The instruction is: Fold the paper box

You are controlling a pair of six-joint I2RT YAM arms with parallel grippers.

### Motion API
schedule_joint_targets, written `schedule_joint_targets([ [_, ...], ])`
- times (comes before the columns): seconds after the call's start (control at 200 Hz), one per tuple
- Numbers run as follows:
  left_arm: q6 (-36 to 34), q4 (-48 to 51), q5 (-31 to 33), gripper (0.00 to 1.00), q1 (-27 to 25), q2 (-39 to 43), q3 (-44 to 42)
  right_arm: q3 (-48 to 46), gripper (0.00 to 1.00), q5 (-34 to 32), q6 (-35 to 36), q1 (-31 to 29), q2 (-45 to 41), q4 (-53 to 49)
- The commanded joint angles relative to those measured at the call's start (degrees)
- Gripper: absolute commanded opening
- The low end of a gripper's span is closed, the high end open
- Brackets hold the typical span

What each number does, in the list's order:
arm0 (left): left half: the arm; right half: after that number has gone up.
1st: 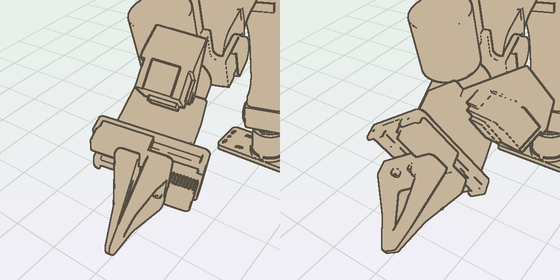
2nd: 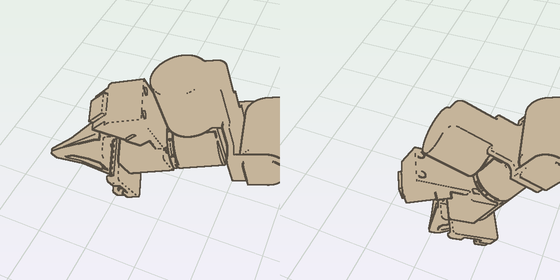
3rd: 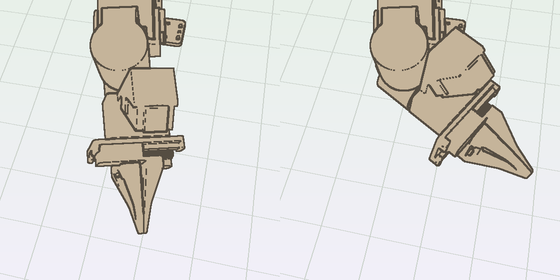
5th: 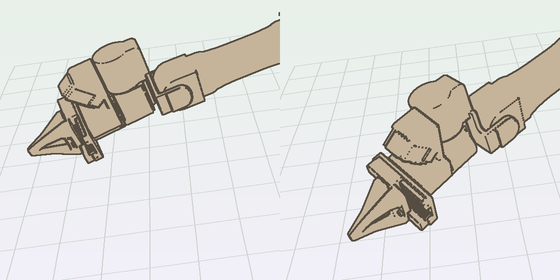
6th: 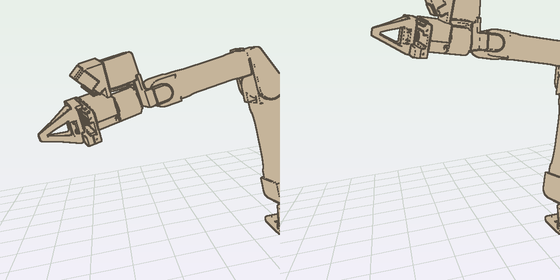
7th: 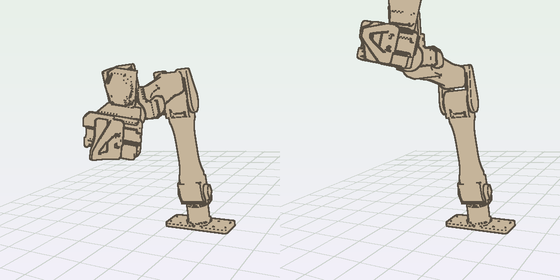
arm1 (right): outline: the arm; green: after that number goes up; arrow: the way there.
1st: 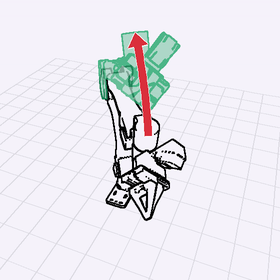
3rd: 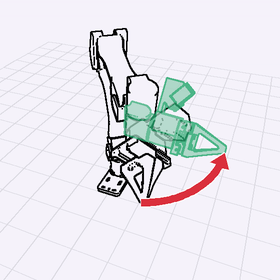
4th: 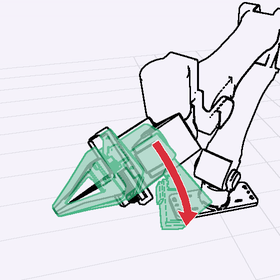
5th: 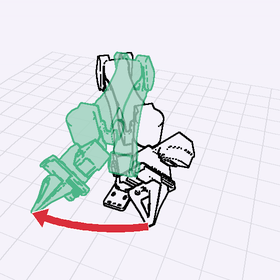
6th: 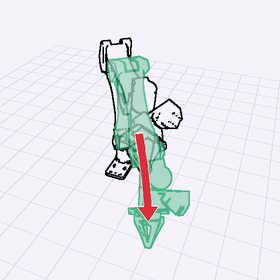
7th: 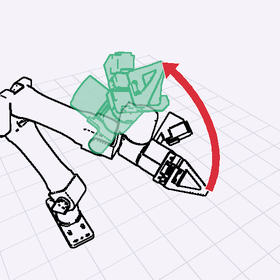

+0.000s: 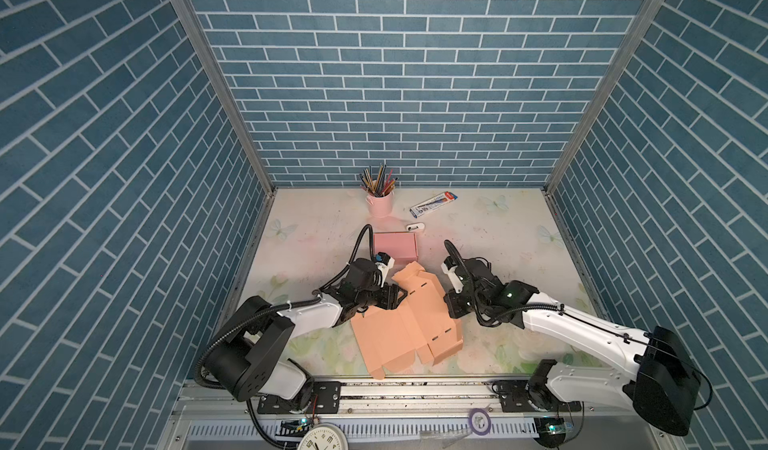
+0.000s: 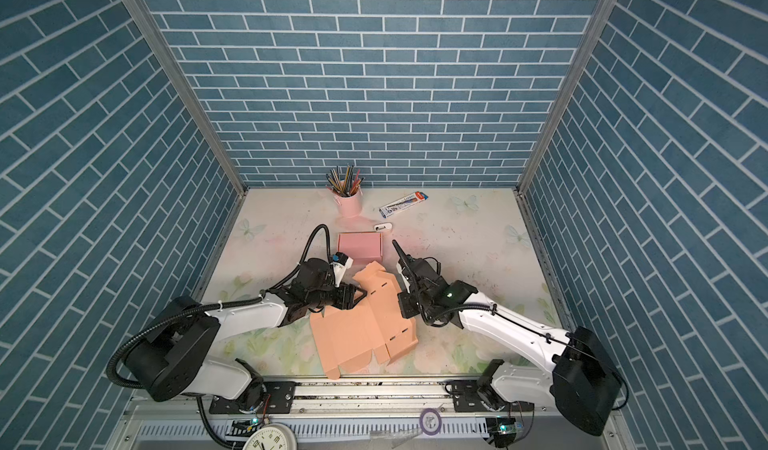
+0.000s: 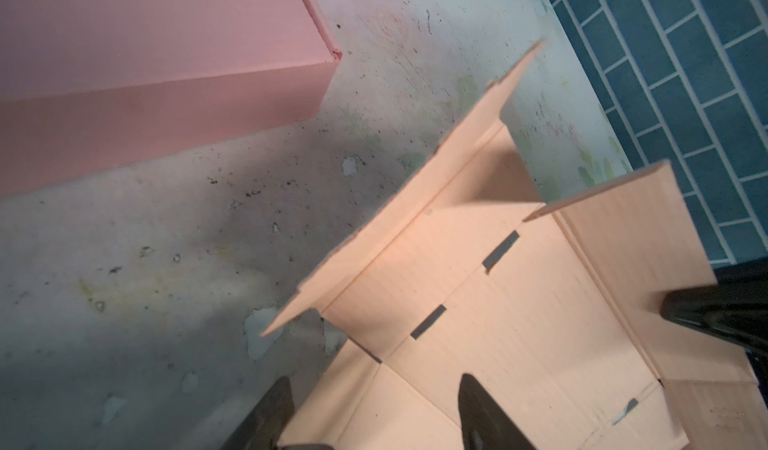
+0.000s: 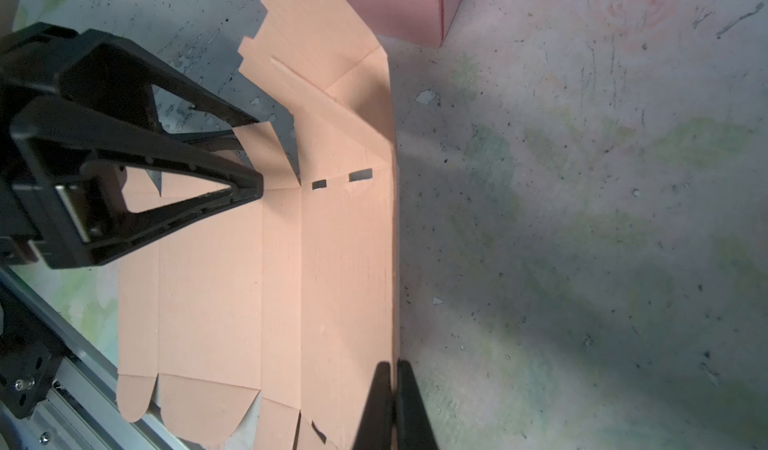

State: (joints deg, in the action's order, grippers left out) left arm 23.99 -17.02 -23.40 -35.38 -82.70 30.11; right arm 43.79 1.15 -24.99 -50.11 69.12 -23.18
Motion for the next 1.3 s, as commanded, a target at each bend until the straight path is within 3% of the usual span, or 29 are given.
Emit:
schedule_joint_targets([
  [0.0,0.6,-0.6,0.0,0.63,-1.4,2.1,-1.0,2.5,0.0,-1.1,2.4,-0.3,0.8,-1.3],
  [0.445,3.2,-3.5,1.6,0.59,-6.9,2.3,-4.4,3.8,0.0,-2.6,3.2,-0.4,3.0,-2.5],
  [0.695,3.3,-4.1,0.9,0.58,-6.0,3.2,-4.2,9.3,0.0,-13.1,4.4,-5.2,8.4,-10.5],
  [1.11,3.1,-1.1,-1.3,0.55,5.3,13.0,-1.2,15.7,0.0,-25.3,9.9,-13.4,12.4,-15.9],
  [1.295,7.9,-4.8,-1.8,0.54,14.9,11.7,-2.3,18.1,0.0,-30.4,10.9,-15.8,14.6,-16.8],
])
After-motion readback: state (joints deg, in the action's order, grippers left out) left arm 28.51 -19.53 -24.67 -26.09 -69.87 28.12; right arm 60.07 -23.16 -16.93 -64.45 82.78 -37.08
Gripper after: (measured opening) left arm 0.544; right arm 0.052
